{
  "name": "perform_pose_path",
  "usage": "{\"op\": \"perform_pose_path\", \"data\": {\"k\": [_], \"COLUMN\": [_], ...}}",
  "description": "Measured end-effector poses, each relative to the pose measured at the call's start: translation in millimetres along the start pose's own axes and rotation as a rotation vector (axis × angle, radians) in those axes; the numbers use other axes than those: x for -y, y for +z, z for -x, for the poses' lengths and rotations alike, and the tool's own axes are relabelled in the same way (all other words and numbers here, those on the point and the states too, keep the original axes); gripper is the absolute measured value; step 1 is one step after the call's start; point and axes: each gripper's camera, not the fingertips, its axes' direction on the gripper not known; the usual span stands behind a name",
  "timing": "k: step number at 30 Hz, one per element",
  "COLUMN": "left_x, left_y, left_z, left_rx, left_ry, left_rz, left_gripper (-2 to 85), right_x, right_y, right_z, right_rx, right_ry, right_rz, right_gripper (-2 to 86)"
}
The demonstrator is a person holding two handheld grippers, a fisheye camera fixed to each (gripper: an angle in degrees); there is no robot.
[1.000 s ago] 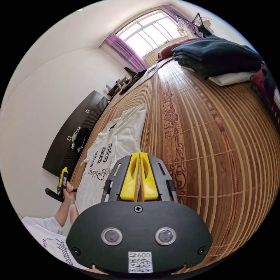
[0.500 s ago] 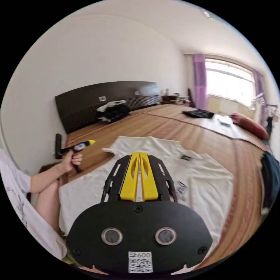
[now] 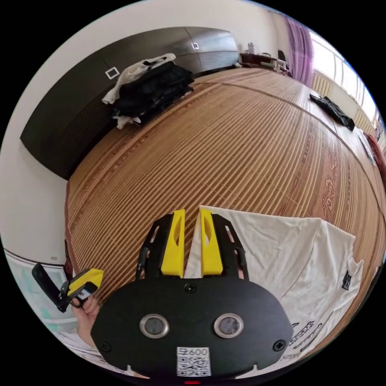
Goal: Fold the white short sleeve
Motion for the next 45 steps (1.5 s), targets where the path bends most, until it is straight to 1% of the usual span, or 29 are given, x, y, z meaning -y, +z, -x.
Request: {"op": "perform_pose_path", "data": {"k": [1,4,7,11,12,13,14,16,19,21,23,25,27,30,33,35,38,40,42,44,45], "left_x": [6.4,18.4,26.4,38.2,41.3,42.8,45.6,49.4,54.1,60.7,65.7,72.9,75.9,78.6,82.8,85.4,88.1,90.6,92.8,95.1,96.3], "left_y": [-2.7,-9.3,-9.9,-10.8,-14.5,-16.7,-22.1,-33.2,-42.1,-45.6,-44.5,-43.2,-47.8,-57.9,-55.1,-51.4,-51.3,-54.6,-56.6,-57.9,-59.3], "left_z": [2.3,7.3,12.2,23.4,26.2,27.5,30.4,37.7,46.9,57.8,66.9,72.0,69.1,59.3,58.2,62.2,66.4,63.1,58.8,55.9,55.0], "left_rx": [-0.015,-0.079,-0.129,-0.198,-0.199,-0.199,-0.206,-0.246,-0.284,-0.311,-0.333,-0.384,-0.414,-0.412,-0.406,-0.429,-0.461,-0.439,-0.411,-0.383,-0.367], "left_ry": [0.005,-0.004,-0.024,-0.067,-0.073,-0.074,-0.079,-0.095,-0.123,-0.154,-0.192,-0.205,-0.183,-0.127,-0.127,-0.149,-0.169,-0.151,-0.124,-0.101,-0.087], "left_rz": [-0.015,-0.059,-0.061,-0.013,-0.009,-0.009,-0.012,-0.039,-0.069,-0.075,-0.054,-0.010,-0.015,-0.061,-0.023,0.004,0.007,0.003,0.008,0.020,0.026], "left_gripper": [2.2,2.2,2.2,2.0,1.9,1.9,1.7,1.5,1.2,0.8,0.6,0.3,0.2,0.1,0.1,0.1,0.2,0.4,0.7,1.1,1.6], "right_x": [0.5,7.1,16.9,28.9,29.9,32.3,34.8,37.7,43.3,43.7,43.4,40.1,36.4,27.1,13.0,1.7,-16.6,-27.8,-37.0,-52.8,-57.5], "right_y": [-4.9,-7.4,-13.7,-23.4,-23.9,-22.9,-20.6,-18.2,-15.4,-16.6,-20.3,-20.3,-18.9,-13.3,-2.9,7.8,18.3,20.9,16.2,2.7,-2.0], "right_z": [7.8,30.5,53.6,67.1,70.0,78.2,90.7,108.9,127.6,131.2,123.0,120.4,127.1,151.8,182.8,203.2,218.6,219.2,212.2,195.9,192.6], "right_rx": [-0.020,-0.041,-0.069,0.059,0.047,-0.008,-0.083,-0.131,-0.161,-0.153,-0.035,-0.009,-0.025,-0.111,-0.228,-0.339,-0.410,-0.416,-0.378,-0.285,-0.272], "right_ry": [-0.026,-0.051,-0.058,0.019,0.033,0.033,-0.030,-0.128,-0.141,-0.093,0.015,0.056,0.039,-0.043,-0.156,-0.235,-0.287,-0.289,-0.258,-0.208,-0.203], "right_rz": [-0.044,-0.049,-0.049,-0.049,-0.051,-0.042,-0.023,-0.006,0.019,0.010,0.000,-0.007,-0.009,-0.020,-0.031,-0.022,-0.052,-0.075,-0.101,-0.145,-0.163], "right_gripper": [0.4,-0.4,-0.2,2.0,2.1,1.0,0.2,-0.4,-0.7,-0.7,-0.4,-0.3,-0.6,-0.7,-0.7,-0.8,-0.8,-0.8,-0.8,-0.8,-0.8]}}
